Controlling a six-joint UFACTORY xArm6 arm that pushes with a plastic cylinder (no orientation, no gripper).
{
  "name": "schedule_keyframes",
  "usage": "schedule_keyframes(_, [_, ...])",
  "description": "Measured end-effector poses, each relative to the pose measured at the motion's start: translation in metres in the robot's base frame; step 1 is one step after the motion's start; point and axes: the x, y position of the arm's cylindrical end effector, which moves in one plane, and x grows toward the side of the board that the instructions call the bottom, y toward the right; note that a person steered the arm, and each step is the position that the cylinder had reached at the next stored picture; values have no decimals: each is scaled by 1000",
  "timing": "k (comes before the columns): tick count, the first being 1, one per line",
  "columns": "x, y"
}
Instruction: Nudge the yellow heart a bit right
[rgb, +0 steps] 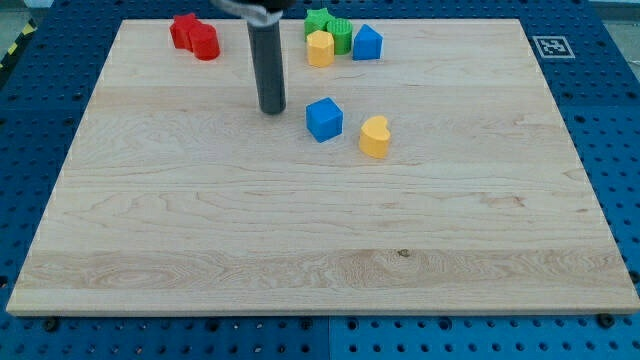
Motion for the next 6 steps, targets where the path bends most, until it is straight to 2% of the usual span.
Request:
schedule_keyframes(1, [46,14])
schedule_keyframes(2, [46,16])
schedule_keyframes(4, [42,101])
schedule_keyframes(6, [41,83])
